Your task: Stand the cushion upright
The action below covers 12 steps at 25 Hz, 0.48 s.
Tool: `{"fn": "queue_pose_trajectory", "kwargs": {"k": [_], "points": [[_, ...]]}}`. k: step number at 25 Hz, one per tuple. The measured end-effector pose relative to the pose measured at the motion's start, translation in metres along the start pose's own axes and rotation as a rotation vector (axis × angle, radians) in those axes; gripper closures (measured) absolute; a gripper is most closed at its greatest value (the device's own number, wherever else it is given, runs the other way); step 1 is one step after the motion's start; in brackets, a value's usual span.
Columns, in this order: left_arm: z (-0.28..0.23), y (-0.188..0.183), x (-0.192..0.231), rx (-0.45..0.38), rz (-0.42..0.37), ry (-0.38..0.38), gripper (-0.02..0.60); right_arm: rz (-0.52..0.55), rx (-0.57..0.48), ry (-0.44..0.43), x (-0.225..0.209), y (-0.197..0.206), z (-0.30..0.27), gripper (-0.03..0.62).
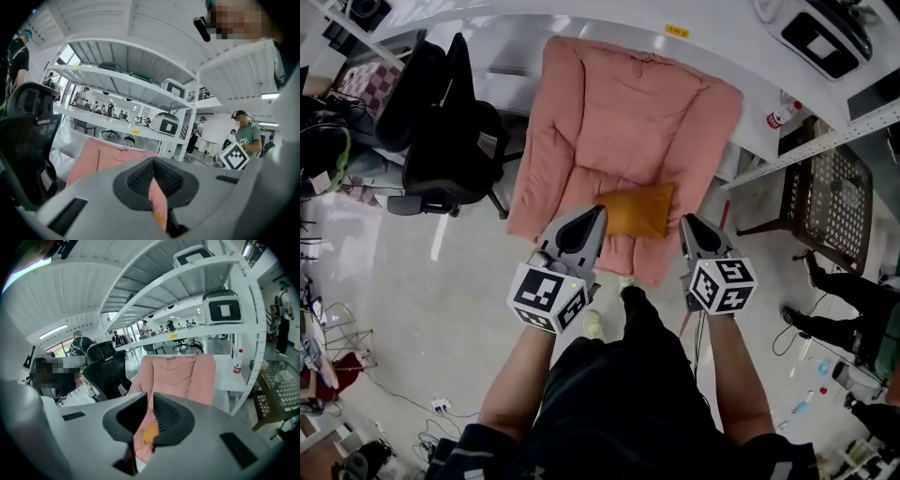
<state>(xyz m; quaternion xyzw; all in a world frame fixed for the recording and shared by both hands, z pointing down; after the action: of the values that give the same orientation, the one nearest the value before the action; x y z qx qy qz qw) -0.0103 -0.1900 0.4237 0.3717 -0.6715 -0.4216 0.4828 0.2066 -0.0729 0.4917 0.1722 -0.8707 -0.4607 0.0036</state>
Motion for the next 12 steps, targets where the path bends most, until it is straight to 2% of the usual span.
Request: {"fn": "queue_pose_trajectory", "kwargs": {"k": [12], "points": [[-0.096,0.062,0.040,0.154,0.041,-0.005,0.575,-0.091,0.272,-0.006,-0.054,0.076,-0.112,0.487]]}}
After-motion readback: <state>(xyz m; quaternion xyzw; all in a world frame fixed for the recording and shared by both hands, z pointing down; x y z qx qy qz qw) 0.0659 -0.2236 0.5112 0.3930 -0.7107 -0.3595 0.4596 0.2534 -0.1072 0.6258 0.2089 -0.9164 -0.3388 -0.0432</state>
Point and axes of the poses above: the fingertips, and each gripper's own axes: z backward along the fingers, x to its left, y out of its underside, the point moved 8 cm from there along z, backward along the fingers, and after that the axes turned 12 degrees about y, right-handed, at the moved point
